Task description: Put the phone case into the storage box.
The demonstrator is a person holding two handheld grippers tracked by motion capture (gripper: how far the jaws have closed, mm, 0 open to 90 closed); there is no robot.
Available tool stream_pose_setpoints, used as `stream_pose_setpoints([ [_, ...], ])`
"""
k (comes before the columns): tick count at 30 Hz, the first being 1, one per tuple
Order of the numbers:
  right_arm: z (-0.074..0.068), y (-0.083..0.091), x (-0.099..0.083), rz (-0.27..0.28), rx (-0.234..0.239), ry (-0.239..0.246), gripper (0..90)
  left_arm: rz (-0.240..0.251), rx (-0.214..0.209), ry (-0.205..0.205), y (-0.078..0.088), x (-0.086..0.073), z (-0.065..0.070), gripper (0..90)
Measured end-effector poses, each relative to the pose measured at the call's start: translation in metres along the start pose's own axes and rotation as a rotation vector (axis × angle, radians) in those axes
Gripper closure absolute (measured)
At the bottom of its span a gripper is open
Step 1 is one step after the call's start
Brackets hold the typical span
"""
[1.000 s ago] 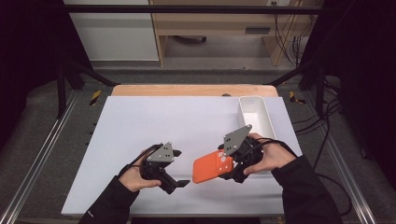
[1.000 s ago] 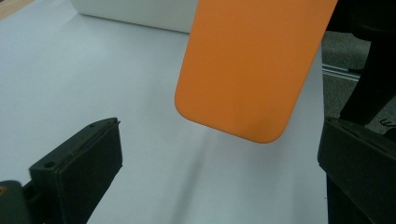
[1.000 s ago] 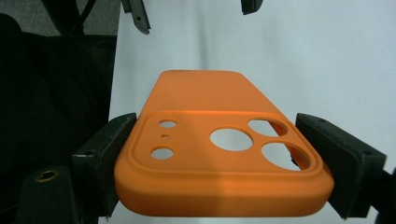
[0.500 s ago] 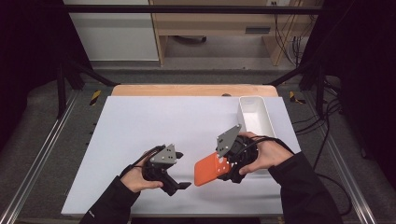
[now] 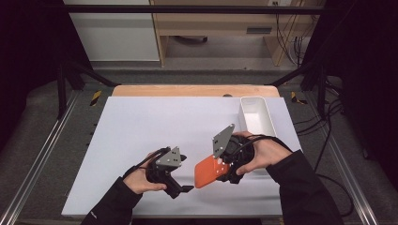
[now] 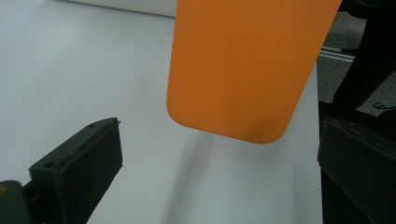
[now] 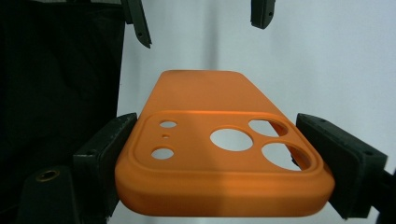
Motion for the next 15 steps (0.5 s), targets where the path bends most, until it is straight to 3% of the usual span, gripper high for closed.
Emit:
stream_pose_setpoints([
  [15,0.000,-0.005,0.012,-0.058,0.017,0.014,16.2,-0.055,-0.009,-0.031,-0.007,0.000,0.004,0.0],
])
Point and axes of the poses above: each handheld gripper's, and its own axes: y roughly backward along the jaws, x roughly out of its top, z roughly to its right, the point moved 5 cm from there along -y, roughly forward along the jaws, and after that the axes turned 3 degrees about x, right-handed, at the moved point
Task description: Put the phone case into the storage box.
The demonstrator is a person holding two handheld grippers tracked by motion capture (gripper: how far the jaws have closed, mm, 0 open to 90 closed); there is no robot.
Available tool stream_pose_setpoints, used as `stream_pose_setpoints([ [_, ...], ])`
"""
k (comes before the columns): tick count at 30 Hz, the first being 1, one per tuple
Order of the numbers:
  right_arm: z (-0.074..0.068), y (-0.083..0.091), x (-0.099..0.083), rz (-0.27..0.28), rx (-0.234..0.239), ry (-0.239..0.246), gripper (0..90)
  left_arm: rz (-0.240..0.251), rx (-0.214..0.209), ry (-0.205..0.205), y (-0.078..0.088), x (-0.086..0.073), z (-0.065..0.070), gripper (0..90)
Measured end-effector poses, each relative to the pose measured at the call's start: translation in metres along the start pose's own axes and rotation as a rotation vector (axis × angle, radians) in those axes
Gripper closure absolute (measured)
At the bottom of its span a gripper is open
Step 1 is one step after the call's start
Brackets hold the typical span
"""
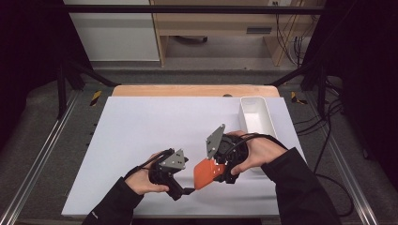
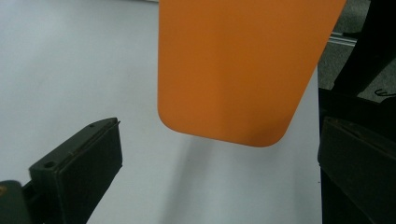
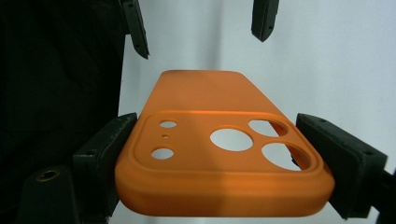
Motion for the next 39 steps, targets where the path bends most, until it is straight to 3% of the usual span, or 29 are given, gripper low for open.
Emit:
stream_pose_setpoints([
  [15,0.001,-0.008,0.012,-0.051,0.021,0.016,16.2,-0.064,-0.015,-0.043,-0.010,0.005,0.006,0.0],
  [39,-0.001,-0.015,0.020,-0.096,0.030,0.028,16.3,-0.117,-0.022,-0.052,-0.022,0.015,0.011,0.0],
])
Point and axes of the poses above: each handheld gripper's, and its own axes: y roughly backward along the jaws, x roughly out of its top, z roughly to its right, the point moved 5 cm from there along -y, roughly forward along the jaws, and after that the axes turned 3 degrees about x, right-handed, at the moved point
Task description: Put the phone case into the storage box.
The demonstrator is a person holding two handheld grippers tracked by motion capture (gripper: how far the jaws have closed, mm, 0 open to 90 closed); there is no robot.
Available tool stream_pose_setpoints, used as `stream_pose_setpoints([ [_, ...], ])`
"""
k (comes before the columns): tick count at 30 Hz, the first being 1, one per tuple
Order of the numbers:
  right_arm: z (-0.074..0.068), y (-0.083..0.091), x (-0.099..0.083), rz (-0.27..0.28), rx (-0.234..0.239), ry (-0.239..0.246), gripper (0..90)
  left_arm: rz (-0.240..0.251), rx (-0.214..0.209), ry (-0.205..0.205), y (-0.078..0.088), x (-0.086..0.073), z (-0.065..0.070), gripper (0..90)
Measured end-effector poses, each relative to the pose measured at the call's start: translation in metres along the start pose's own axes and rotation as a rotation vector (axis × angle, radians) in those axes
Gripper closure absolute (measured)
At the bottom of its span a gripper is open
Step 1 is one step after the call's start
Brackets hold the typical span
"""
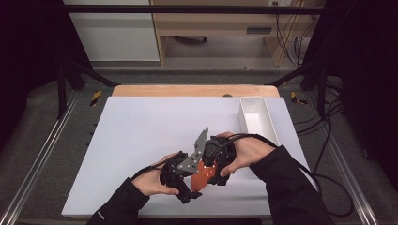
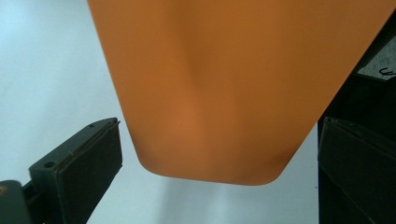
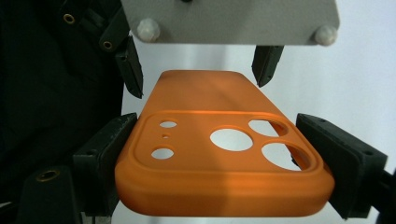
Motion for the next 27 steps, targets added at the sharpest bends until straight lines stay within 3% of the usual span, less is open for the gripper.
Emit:
stream_pose_setpoints([
  [15,-0.0021,-0.0043,0.0045,-0.038,0.009,0.003,16.3,0.002,-0.012,-0.013,-0.0033,0.0088,0.0020,0.0],
  [21,-0.0020,-0.0063,0.0055,-0.043,0.010,0.006,16.2,-0.053,-0.003,-0.038,-0.0038,0.0090,0.0019,1.6],
  [26,-0.0009,-0.0077,0.0061,-0.048,0.009,0.012,16.3,-0.049,0.005,-0.038,-0.0043,0.0098,0.0015,3.4],
  [27,-0.0024,-0.0081,0.0070,-0.040,0.012,-0.006,16.2,-0.045,0.006,-0.037,-0.0044,0.0101,0.0015,3.8],
])
Point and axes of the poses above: each handheld gripper's, and its own axes: y roughly backward along the jaws, x roughly out of its top, z roughly to its right, the point moved 5 cm from there along -y, roughly forward along the jaws, and after that the axes turned 3 degrees about x, right-handed, at the moved point
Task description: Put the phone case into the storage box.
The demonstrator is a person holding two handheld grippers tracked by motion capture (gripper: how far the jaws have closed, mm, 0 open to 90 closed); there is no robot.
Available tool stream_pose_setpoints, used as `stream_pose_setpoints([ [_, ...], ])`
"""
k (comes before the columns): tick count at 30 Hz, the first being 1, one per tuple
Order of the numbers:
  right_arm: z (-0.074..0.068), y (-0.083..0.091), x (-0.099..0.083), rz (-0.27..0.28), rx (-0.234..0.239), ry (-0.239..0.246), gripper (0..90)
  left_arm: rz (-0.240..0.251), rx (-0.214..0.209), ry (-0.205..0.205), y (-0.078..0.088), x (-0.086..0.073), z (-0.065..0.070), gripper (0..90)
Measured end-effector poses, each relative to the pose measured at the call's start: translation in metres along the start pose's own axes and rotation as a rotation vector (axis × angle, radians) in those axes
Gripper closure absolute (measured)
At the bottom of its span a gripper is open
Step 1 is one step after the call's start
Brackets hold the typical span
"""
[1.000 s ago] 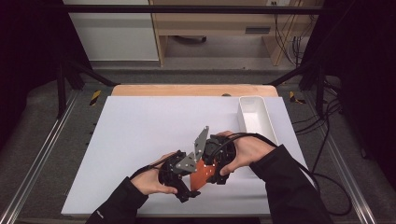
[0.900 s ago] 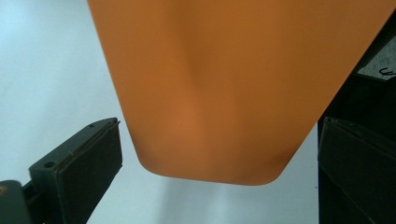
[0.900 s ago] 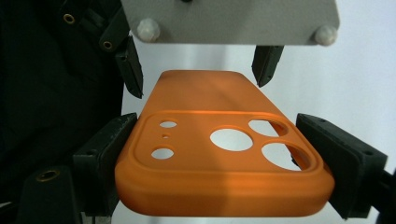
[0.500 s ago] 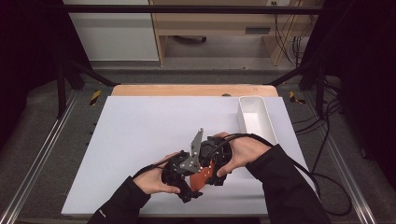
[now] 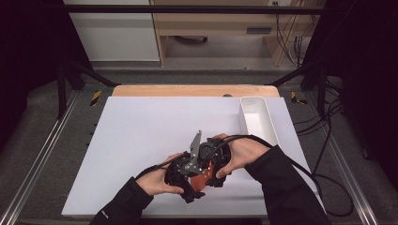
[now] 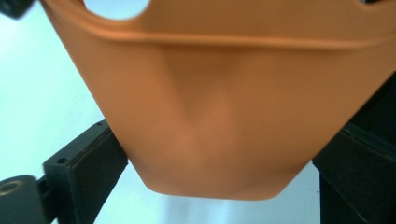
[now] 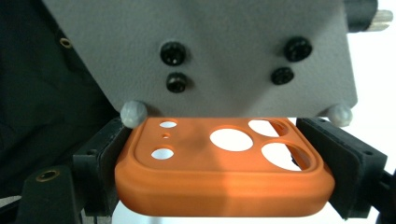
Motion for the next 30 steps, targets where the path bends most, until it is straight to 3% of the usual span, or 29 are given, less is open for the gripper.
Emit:
stream_pose_setpoints([
  [3,0.0006,0.0004,0.0004,-0.003,0.001,0.010,16.3,-0.015,0.001,-0.004,-0.0003,-0.0001,0.0003,4.0],
  [4,0.0010,0.0004,0.0007,-0.001,0.000,0.016,16.3,-0.044,-0.007,-0.012,0.0009,-0.0004,0.0000,4.0],
  [6,0.0009,0.0004,0.0012,0.002,0.000,0.020,16.3,-0.030,0.015,-0.010,-0.0011,0.0004,0.0005,4.0],
  [9,-0.0001,-0.0006,0.0018,0.000,0.000,0.019,16.3,0.003,-0.002,-0.003,-0.0027,0.0014,0.0013,4.2],
  [13,-0.0003,-0.0006,0.0022,0.005,0.002,0.022,16.3,0.002,-0.002,-0.005,-0.0018,0.0015,0.0014,5.1],
  [14,-0.0004,-0.0008,0.0022,0.007,-0.001,0.024,16.3,0.027,-0.006,-0.002,-0.0036,0.0016,0.0017,5.4],
  [18,-0.0003,-0.0003,0.0024,0.004,0.000,0.028,16.3,-0.011,0.012,-0.010,-0.0018,0.0013,0.0016,7.1],
  [27,-0.0034,-0.0006,0.0045,0.007,0.017,0.015,16.2,-0.025,0.001,-0.014,-0.0021,-0.0001,0.0028,12.8],
  [30,-0.0013,0.0011,0.0037,0.000,0.007,0.037,16.3,-0.027,0.015,-0.015,-0.0018,-0.0002,0.0020,14.3],
])
Point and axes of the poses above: each handheld gripper's, and its own axes: y roughly backward along the jaws, x roughly out of its top, z roughly to its right, the point moved 5 cm from there along -y, roughly forward along the jaws, and after that the axes turned 3 degrees about x, right-handed, at the moved point
